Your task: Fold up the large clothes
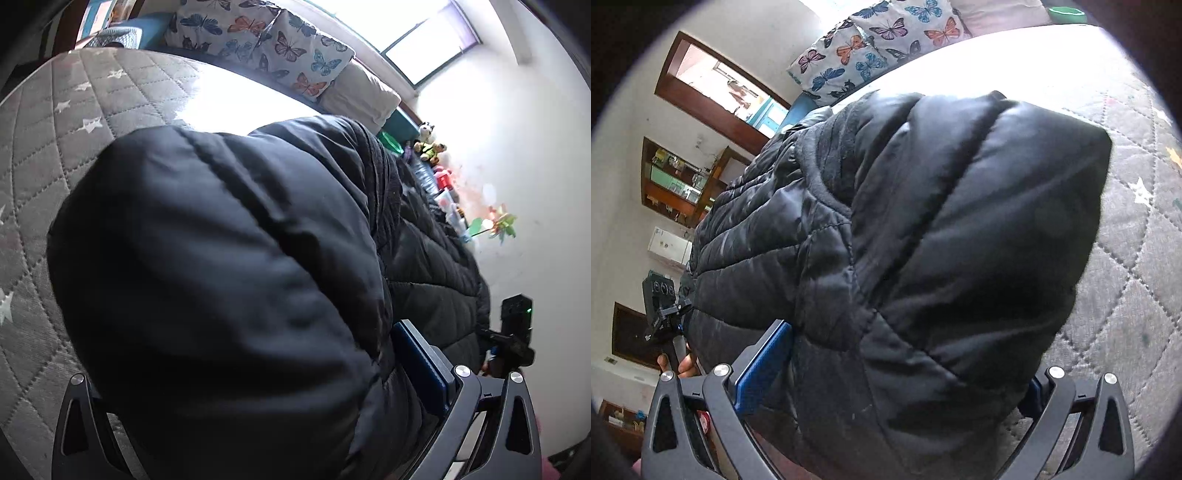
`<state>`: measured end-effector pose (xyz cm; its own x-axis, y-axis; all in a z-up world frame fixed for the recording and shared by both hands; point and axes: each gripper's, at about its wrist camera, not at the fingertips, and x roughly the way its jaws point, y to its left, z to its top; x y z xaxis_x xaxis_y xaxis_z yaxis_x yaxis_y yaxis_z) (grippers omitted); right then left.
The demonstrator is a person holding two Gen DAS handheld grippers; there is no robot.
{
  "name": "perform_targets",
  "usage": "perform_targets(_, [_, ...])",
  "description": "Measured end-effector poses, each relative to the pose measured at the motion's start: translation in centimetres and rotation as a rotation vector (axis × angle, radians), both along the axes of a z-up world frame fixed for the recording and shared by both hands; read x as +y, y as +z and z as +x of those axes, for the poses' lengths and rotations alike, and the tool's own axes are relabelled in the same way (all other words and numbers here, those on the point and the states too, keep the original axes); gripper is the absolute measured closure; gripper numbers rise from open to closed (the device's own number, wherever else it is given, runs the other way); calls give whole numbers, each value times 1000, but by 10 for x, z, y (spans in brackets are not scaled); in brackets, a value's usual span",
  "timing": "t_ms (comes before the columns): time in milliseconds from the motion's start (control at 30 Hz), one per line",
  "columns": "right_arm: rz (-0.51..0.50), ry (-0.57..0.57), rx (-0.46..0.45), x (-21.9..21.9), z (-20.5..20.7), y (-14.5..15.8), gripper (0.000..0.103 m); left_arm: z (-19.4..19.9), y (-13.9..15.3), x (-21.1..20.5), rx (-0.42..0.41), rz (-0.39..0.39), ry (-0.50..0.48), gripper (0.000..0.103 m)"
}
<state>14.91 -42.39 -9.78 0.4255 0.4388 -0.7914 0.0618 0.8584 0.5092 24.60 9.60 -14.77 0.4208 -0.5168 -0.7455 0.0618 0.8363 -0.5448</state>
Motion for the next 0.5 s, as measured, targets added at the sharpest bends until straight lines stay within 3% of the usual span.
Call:
perform_targets(233, [-12,5,-8,4,2,0,0,5,-6,-2,20,-14,-10,0])
perform_targets(300, [-10,8,-16,6,3,1,0,3,-3,-5,-4,-4,-18,0])
perform_targets(367, [-9,4,-21,9,2,3,1,-2,7,-13,-49,30,-33,6])
perform_targets(400, [-25,5,-32,12,0,7,5,-8,9,-12,-63,38,-34,13])
perform_targets(467, [-57,1,-64,15,-5,18,29,-12,20,-16,-91,68,-35,22])
perform_targets(500, [-77,1,-81,18,-8,24,35,-14,24,-18,-101,81,-34,28])
